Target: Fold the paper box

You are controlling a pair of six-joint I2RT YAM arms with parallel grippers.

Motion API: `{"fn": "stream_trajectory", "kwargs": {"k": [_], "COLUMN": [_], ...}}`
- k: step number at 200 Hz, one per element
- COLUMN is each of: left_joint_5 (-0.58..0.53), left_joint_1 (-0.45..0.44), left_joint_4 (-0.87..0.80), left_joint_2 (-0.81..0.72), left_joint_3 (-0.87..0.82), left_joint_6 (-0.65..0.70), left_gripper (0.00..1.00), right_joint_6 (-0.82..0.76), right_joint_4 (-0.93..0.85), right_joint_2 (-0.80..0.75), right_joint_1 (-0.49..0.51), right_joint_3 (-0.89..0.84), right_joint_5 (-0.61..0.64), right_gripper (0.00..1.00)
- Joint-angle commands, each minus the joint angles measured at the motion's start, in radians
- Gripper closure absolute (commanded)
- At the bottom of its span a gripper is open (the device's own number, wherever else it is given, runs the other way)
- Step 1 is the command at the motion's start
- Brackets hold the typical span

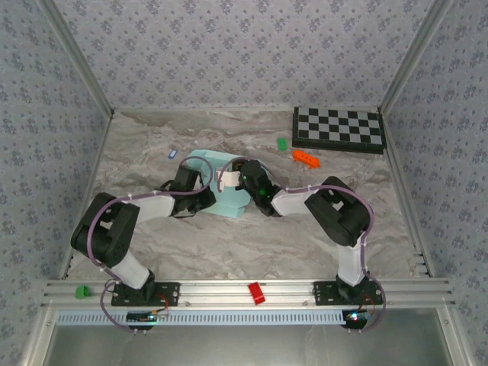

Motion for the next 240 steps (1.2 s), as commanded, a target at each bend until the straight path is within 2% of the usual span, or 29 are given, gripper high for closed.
{"fn": "stream_trajectory", "kwargs": {"k": [1, 31, 51, 98, 127, 148, 187, 240], "left_joint_5": [-0.002, -0.031, -0.059, -0.125, -0.118, -0.096, -0.026, 0.044], "left_joint_1": [-0.005, 0.011, 0.045, 0.219, 0.328, 0.374, 0.385, 0.385], "left_joint_4": [-0.068, -0.155, -0.217, -0.367, -0.372, -0.358, -0.353, -0.372], "left_joint_2": [-0.055, -0.139, -0.206, -0.279, -0.222, -0.133, 0.049, 0.194], "left_joint_3": [0.052, 0.092, 0.112, 0.195, 0.257, 0.314, 0.430, 0.517], "left_joint_6": [0.033, 0.072, 0.102, 0.186, 0.221, 0.245, 0.297, 0.345], "left_gripper": [0.86, 0.75, 0.71, 0.64, 0.59, 0.57, 0.51, 0.51], "right_joint_6": [-0.012, -0.029, -0.031, -0.037, -0.034, -0.030, -0.023, -0.018], "right_joint_4": [-0.050, -0.047, -0.062, -0.086, -0.090, -0.096, -0.110, -0.138], "right_joint_2": [0.009, 0.011, 0.004, -0.012, -0.013, -0.012, -0.015, -0.019], "right_joint_1": [-0.001, -0.013, -0.022, -0.033, -0.037, -0.037, -0.044, -0.060], "right_joint_3": [-0.006, 0.009, 0.016, 0.027, 0.028, 0.031, 0.042, 0.063], "right_joint_5": [-0.029, -0.031, -0.047, -0.072, -0.080, -0.083, -0.094, -0.113], "right_gripper": [1.00, 1.00, 1.00, 1.00, 1.00, 1.00, 1.00, 1.00]}}
